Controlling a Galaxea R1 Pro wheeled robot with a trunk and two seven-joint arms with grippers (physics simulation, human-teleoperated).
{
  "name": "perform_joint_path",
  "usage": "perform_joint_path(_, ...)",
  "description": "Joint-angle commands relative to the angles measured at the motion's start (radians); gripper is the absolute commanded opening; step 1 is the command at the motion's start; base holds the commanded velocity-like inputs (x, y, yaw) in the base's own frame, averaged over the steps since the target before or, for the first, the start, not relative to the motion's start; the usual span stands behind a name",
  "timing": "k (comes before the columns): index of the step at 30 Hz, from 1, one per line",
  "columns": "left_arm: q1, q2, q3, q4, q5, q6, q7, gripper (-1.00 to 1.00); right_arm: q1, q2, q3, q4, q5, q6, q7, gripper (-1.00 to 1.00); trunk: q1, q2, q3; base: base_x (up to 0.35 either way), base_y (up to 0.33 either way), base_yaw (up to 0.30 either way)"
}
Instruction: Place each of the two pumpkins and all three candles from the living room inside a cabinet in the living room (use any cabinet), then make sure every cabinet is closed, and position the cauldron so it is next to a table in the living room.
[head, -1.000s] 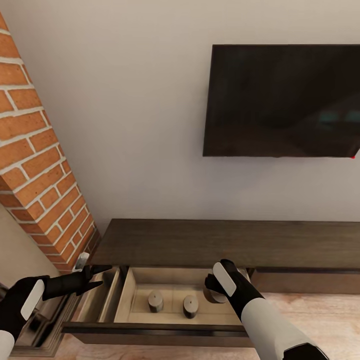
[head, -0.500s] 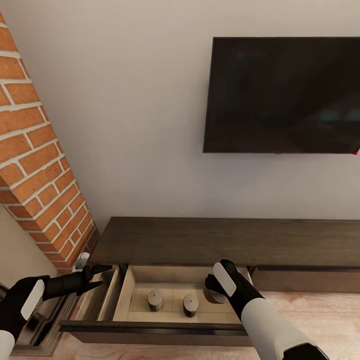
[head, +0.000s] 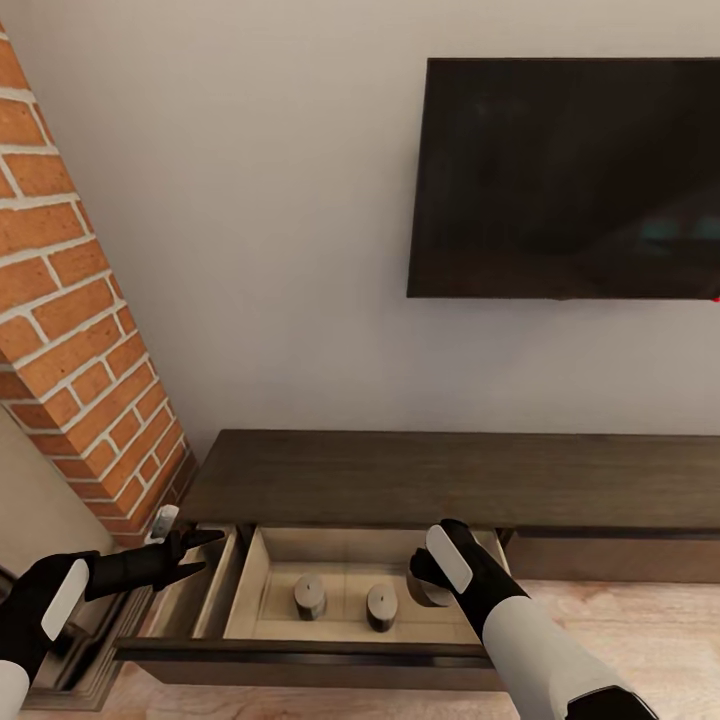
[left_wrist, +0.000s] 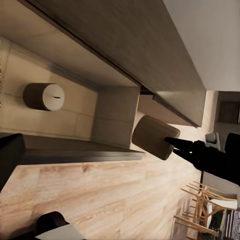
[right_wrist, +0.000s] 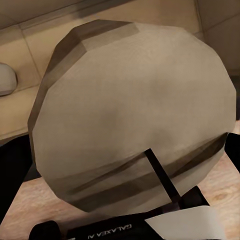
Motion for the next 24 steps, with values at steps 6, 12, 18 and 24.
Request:
perform_joint_path(6,0.000,0.000,0.000,0.000,0.000,0.000,0.000,1.00,0.000,0.000,0.000,0.000,0.000,0.000,0.000,-1.00,0.023,-0.042,-0.019,0.000,0.000,0.000)
perform_joint_path(12,0.000,0.000,0.000,0.000,0.000,0.000,0.000,1.00,0.000,0.001,0.000,0.000,0.000,-0.001,0.000,-1.00,0.046,-0.084,-0.038,0.000,0.000,0.000)
perform_joint_path(18,0.000,0.000,0.000,0.000,0.000,0.000,0.000,1.00,0.000,0.001,0.001,0.000,0.000,-0.002,0.000,-1.00,0.069,-0.126,-0.056,0.000,0.000,0.000)
perform_joint_path(24,0.000,0.000,0.000,0.000,0.000,0.000,0.000,1.00,0.000,0.001,0.001,0.000,0.000,-0.002,0.000,-1.00,0.092,-0.168,-0.075,0.000,0.000,0.000)
